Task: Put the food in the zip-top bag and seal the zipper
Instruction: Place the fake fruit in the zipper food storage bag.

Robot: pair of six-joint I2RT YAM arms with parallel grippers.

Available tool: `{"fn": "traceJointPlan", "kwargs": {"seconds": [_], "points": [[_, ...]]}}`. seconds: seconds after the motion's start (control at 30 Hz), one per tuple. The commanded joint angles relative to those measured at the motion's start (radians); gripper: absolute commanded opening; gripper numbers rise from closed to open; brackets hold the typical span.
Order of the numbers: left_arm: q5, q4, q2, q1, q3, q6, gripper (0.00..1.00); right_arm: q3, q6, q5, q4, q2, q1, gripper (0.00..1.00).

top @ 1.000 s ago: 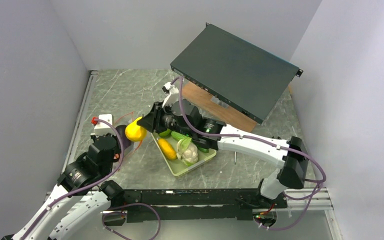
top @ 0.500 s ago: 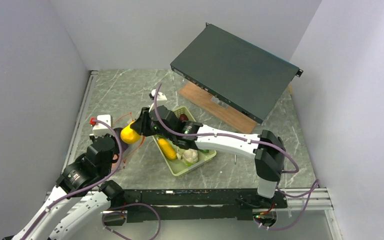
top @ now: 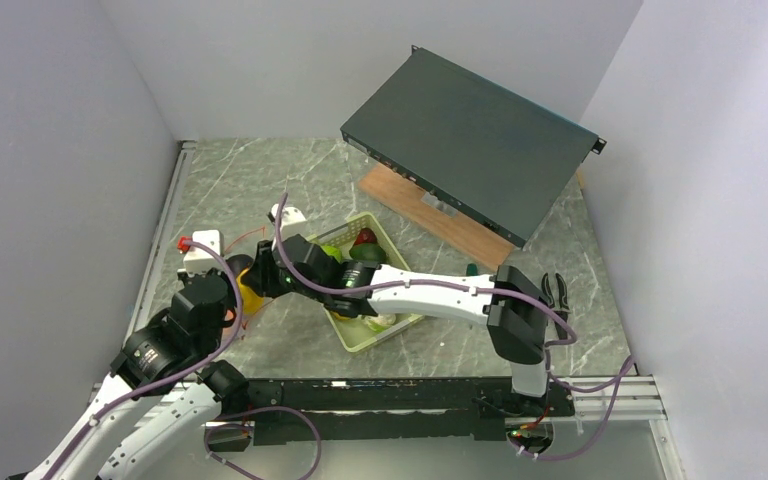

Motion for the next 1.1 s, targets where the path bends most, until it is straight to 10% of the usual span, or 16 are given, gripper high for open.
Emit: {"fn": "traceJointPlan", "kwargs": {"seconds": [0.0, 0.77, 1.07], "points": [[-0.009, 0.030, -0.005, 0.005, 0.006, -0.015, 0.00, 0.050, -0.012, 0.002, 0.020, 0.018, 0.009, 0.06], [-0.018, 0.022, -0.021, 0.004, 0.006, -0.025, 0.00, 0.034, 0.038, -0.142, 0.032, 0.072, 0.006, 0.63], [-0.014, 0.025, -0.014, 0.005, 0.006, -0.022, 0.00, -0.048, -0.033, -0.109, 0.008, -0.038, 0.001, 0.65]]}}
